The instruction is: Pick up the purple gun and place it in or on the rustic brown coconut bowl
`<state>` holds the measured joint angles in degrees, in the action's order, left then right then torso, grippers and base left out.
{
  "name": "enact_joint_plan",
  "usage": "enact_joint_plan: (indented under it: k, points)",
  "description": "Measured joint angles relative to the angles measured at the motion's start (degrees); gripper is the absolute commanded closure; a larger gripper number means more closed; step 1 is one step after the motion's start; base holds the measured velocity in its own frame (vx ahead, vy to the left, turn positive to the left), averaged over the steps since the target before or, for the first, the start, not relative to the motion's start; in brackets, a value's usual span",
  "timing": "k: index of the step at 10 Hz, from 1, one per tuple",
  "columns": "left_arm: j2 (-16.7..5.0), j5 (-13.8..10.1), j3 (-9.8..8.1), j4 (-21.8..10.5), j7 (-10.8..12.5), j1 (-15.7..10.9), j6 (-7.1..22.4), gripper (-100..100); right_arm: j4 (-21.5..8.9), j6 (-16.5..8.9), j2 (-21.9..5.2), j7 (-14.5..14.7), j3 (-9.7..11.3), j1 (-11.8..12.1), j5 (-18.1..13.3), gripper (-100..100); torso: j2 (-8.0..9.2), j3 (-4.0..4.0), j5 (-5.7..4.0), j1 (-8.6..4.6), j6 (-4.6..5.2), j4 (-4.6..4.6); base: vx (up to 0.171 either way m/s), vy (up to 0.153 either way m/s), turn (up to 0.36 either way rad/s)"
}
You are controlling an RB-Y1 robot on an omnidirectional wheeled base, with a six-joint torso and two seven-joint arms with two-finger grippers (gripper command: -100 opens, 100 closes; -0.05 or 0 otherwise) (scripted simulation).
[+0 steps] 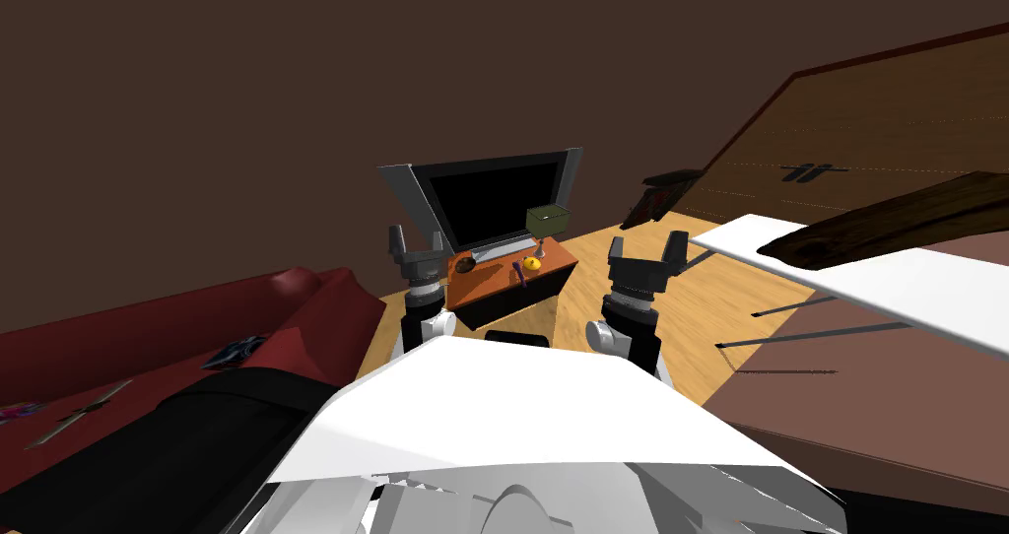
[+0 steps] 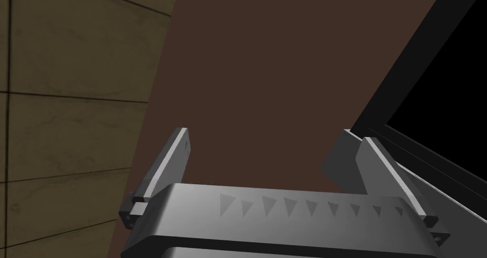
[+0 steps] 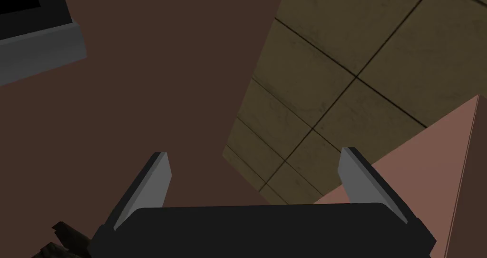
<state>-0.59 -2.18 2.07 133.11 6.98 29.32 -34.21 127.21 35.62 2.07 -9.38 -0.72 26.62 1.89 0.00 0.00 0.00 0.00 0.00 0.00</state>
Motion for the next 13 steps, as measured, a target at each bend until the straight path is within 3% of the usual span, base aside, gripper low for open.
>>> enact_joint_plan:
  k: [5, 7, 10, 12, 13]
  points:
    - [0.0, 0.0, 0.0, 0.0, 0.0, 0.0, 0.0, 0, -2.1, -1.2, -6.1, 2.3, 0.4, 0.3, -1.1, -100, 0.19, 0.11, -0.07, -0.3, 0.0, 0.04, -0.047, -0.054, 0.081]
    - [0.0, 0.0, 0.0, 0.0, 0.0, 0.0, 0.0, 0, -4.9, -2.2, -8.5, 4.4, 0.7, 0.4, -2.2, -100, 0.34, 0.19, -0.09, -0.4, -0.03, 0.07, -0.107, -0.108, 0.261]
    - [0.0, 0.0, -0.01, 0.0, 0.0, 0.0, 0.0, 0, -8.6, -5.1, -10.6, 8.2, 2.0, 1.2, -4.5, -100, 0.36, 0.21, -0.09, -0.35, -0.01, 0.08, -0.101, -0.076, 0.2]
    - [0.0, 0.0, 0.0, 0.0, 0.0, 0.0, 0.0, 0, -11.7, -7.1, -12.7, 9.8, 1.7, 1.5, -5.3, -100, 0.31, 0.19, -0.06, -0.27, -0.01, 0.07, -0.084, -0.049, 0.277]
    - [0.0, 0.0, 0.0, 0.0, 0.0, 0.0, 0.0, 0, -13.3, -9.0, -12.9, 11.0, 2.2, 0.7, -6.2, -100, 0.25, 0.15, -0.06, -0.25, -0.02, 0.06, -0.065, -0.042, 0.308]
